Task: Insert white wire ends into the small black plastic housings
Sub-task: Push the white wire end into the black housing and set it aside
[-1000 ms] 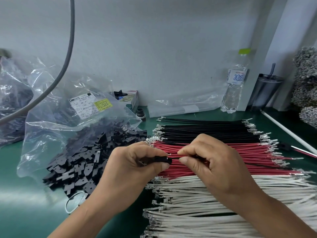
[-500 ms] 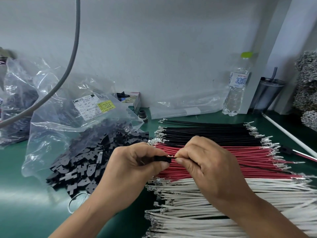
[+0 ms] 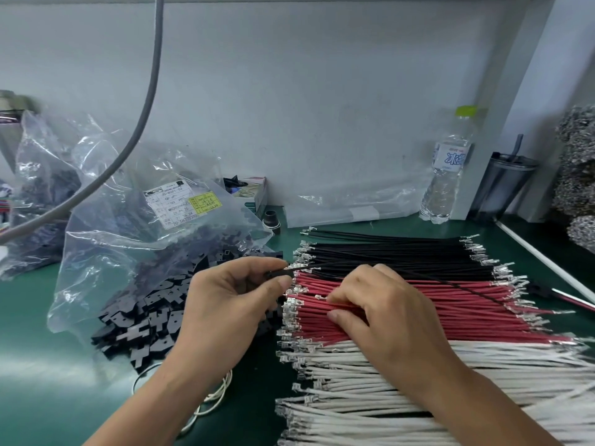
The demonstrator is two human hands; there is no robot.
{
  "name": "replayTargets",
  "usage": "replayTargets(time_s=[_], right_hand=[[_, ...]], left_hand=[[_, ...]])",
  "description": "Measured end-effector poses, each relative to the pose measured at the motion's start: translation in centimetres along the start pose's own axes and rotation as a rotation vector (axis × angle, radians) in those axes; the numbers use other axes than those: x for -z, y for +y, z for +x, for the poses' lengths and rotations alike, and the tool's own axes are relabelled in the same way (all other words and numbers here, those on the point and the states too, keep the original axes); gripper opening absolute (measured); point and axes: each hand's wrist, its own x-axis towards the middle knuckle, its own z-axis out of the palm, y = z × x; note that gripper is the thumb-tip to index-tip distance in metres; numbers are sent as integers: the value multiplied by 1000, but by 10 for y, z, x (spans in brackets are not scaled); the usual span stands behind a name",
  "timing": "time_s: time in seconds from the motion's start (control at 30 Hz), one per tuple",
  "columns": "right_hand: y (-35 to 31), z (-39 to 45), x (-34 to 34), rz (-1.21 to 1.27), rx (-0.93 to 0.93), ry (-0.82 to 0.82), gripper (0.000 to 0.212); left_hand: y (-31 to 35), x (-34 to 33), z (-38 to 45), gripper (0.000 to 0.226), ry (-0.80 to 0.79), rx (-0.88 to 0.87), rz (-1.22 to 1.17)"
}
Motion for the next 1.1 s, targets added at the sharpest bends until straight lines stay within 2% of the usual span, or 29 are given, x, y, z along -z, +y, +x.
replayTargets(time_s=[0.07, 0.2, 0.3, 0.43, 0.67, 0.93, 1.1], right_hand=[[-1, 2, -1, -24, -12, -5, 13], [-2, 2, 0, -6, -21, -6, 2], [2, -1, 8, 63, -23, 45, 7], [5, -7, 15, 224, 3, 81, 20], [5, -8, 23, 313, -29, 190, 15], [1, -9, 31, 283, 6, 284, 17], [-3, -9, 31, 234, 57, 279, 17]], left_hand=[[1, -1, -1, 18, 12, 16, -31], [0, 0, 0, 17, 21, 39, -52], [0, 4, 2, 18, 17, 67, -90], [2, 5, 3, 24, -58, 151, -244], [5, 4, 1, 35, -203, 260, -394], [7, 7, 4, 36, -235, 320, -441], [8, 7, 3, 37, -278, 327, -437]])
